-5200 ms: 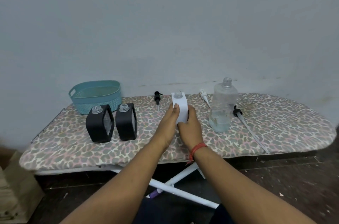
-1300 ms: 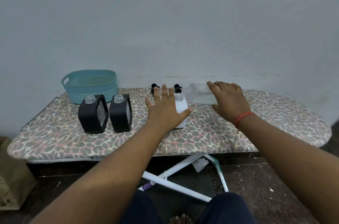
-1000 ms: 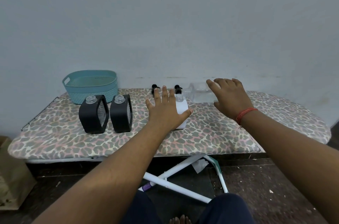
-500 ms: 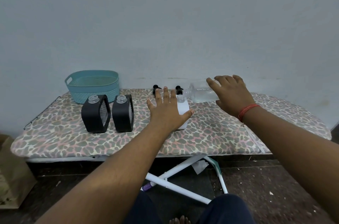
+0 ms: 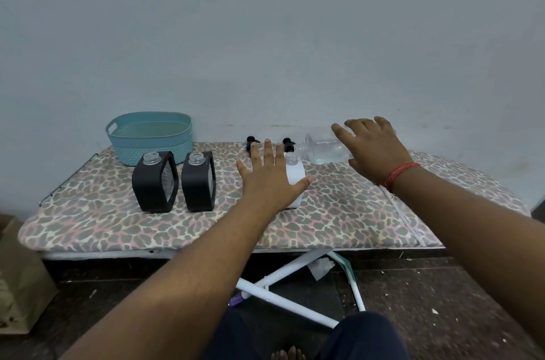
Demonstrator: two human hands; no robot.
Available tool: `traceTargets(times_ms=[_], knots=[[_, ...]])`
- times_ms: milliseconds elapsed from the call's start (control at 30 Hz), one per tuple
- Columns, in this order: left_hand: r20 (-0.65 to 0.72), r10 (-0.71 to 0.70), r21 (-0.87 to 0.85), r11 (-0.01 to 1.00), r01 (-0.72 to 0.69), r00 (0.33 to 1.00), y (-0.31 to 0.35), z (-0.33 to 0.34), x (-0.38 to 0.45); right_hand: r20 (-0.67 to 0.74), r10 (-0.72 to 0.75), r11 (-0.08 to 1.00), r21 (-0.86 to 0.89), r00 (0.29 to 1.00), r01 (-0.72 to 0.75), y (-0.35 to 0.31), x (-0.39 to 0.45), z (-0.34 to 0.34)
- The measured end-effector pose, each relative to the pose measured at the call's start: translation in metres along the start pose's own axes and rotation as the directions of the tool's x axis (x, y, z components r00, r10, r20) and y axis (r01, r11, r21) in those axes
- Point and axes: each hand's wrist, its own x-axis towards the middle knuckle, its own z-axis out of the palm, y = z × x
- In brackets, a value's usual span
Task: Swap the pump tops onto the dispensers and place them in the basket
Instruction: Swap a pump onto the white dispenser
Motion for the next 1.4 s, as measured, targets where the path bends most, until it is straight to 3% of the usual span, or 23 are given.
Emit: traceTargets(times_ms=[1400], knots=[[0.009,0.001,0.020,1.000,-0.001,1.000,0.001,-0.001,0.000,0.054,-0.039,0.996,-0.080,0.998,0.043,0.002,0.006,-0.014]])
